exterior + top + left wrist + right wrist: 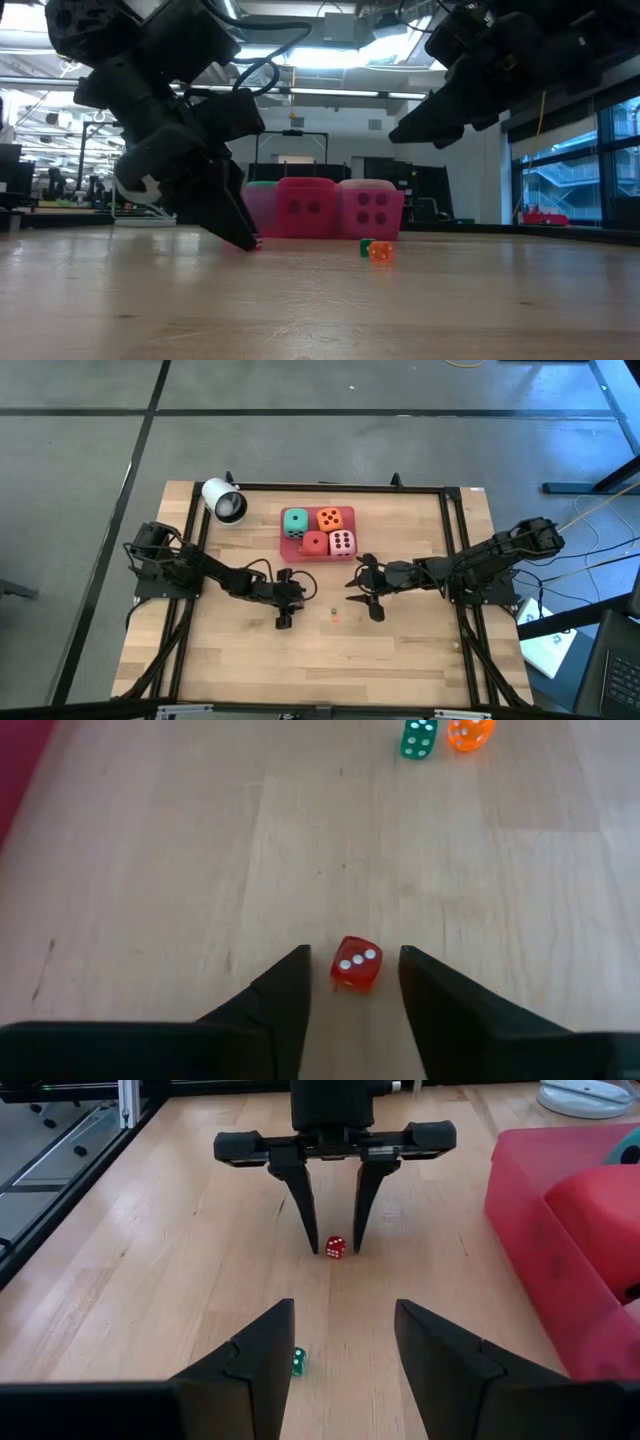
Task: Pick & Place Dice
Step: Put the small red dice into the pink bin
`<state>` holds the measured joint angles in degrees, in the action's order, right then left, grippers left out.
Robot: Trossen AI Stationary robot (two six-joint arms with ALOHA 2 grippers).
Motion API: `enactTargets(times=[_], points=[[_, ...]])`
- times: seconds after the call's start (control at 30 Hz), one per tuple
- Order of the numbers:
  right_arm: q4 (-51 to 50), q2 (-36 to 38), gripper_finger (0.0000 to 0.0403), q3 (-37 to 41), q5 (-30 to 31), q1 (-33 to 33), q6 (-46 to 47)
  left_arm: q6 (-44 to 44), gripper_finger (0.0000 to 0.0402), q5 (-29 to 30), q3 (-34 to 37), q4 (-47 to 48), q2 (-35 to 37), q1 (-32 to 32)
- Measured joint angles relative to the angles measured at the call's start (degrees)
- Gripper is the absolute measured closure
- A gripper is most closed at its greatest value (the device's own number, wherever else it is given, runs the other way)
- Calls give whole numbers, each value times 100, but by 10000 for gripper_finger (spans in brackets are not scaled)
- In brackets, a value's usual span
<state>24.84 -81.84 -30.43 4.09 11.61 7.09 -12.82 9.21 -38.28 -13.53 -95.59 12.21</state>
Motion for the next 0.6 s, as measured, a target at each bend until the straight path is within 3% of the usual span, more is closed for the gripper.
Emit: enactTargets(times=[0.33,0.6], points=[[-1,0,229,1,-1,0,-2,2,328,-168,4,-127,0,0],[-2,0,229,1,-1,0,-2,17,361,-168,4,-207,0,0]])
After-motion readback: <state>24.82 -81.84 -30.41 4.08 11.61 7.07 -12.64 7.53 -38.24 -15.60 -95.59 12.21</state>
